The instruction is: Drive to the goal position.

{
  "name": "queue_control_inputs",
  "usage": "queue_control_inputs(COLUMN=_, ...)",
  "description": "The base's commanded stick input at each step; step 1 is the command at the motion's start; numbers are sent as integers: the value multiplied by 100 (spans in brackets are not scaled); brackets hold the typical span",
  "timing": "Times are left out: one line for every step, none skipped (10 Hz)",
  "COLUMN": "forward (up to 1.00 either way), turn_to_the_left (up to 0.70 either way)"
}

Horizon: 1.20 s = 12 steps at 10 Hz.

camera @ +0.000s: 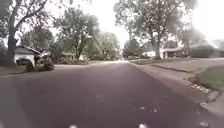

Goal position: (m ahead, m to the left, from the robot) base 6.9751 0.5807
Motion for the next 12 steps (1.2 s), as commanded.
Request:
queue_control_inputs(forward=70, turn_to_the_left=0)
queue_control_inputs(forward=70, turn_to_the_left=0)
queue_control_inputs(forward=70, turn_to_the_left=-2)
queue_control_inputs(forward=70, turn_to_the_left=-35)
queue_control_inputs(forward=70, turn_to_the_left=-35)
queue_control_inputs(forward=70, turn_to_the_left=-35)
queue_control_inputs(forward=70, turn_to_the_left=-35)
queue_control_inputs(forward=70, turn_to_the_left=-16)
queue_control_inputs(forward=70, turn_to_the_left=0)
queue_control_inputs(forward=70, turn_to_the_left=0)
queue_control_inputs(forward=70, turn_to_the_left=0)
queue_control_inputs(forward=70, turn_to_the_left=0)
